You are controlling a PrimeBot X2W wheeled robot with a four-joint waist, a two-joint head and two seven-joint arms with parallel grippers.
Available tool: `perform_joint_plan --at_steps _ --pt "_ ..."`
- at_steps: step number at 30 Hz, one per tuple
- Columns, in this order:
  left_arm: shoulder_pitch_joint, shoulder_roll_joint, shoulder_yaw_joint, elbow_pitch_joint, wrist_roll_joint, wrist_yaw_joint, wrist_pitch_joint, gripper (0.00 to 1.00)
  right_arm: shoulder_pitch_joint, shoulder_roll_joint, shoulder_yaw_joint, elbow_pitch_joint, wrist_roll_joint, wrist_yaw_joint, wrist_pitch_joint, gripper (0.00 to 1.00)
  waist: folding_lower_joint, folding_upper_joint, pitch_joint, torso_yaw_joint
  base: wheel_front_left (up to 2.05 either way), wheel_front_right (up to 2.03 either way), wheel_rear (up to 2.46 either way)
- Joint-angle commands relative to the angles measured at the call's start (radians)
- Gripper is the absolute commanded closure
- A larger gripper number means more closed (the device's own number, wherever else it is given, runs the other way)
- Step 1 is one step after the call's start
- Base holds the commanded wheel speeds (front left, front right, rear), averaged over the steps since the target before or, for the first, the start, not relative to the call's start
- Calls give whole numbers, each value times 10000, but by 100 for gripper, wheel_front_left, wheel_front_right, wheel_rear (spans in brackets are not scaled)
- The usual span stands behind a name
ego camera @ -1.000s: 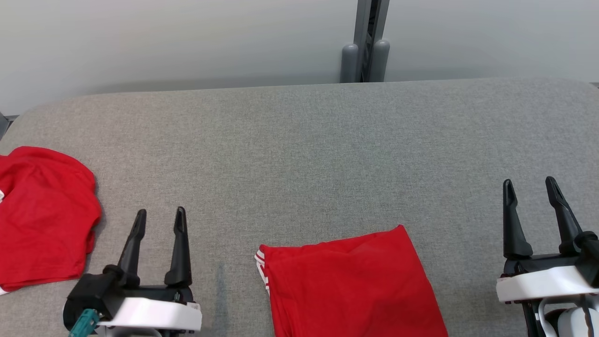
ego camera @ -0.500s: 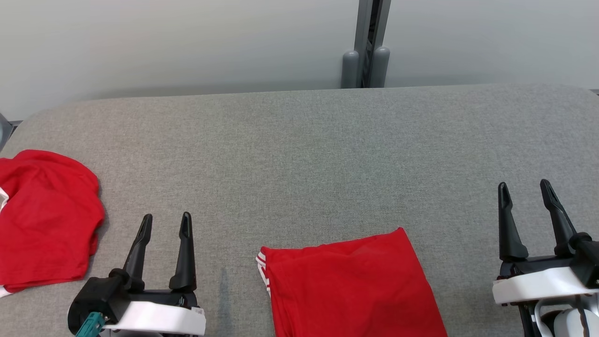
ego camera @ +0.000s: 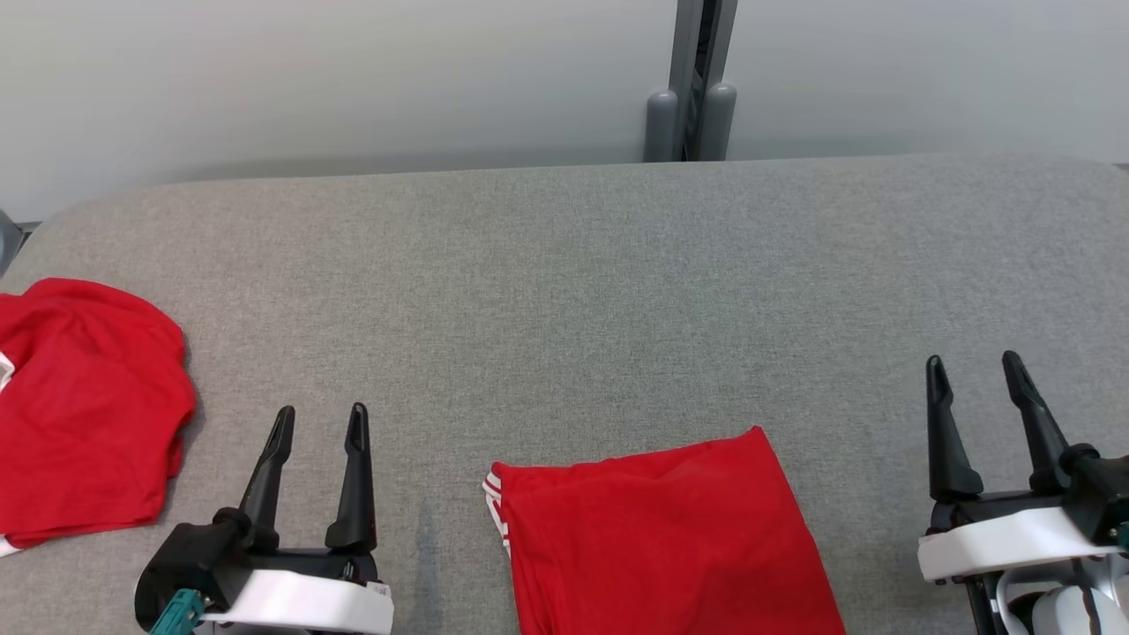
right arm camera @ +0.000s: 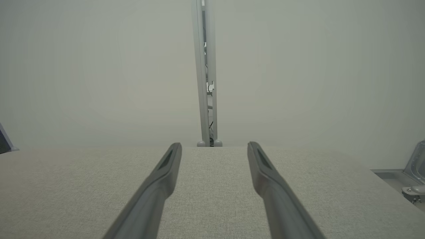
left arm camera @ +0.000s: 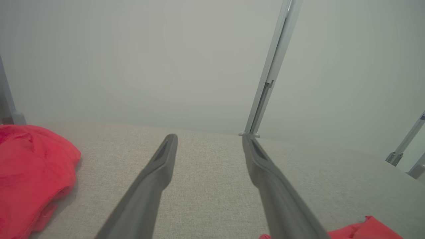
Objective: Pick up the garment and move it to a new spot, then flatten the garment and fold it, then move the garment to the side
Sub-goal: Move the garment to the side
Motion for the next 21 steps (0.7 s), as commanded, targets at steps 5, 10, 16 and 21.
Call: perform_joint_plan --at_steps 5,10,16,21 --pt "-52 39 -137 32 111 -68 3 0 -34 -102 355 286 303 1 -55 0 0 0 235 45 0 0 0" --pt "-176 39 -246 91 145 -99 3 0 29 -270 1099 794 907 1 123 0 0 0 533 99 0 0 0" --pt "-352 36 -285 197 182 -159 3 0 145 -936 2685 1089 2370 0 1002 0 0 0 814 176 0 0 0" --pt "-478 36 -123 241 120 -114 3 0 193 -1443 3587 1112 3520 0 1769 0 0 0 861 165 0 0 0"
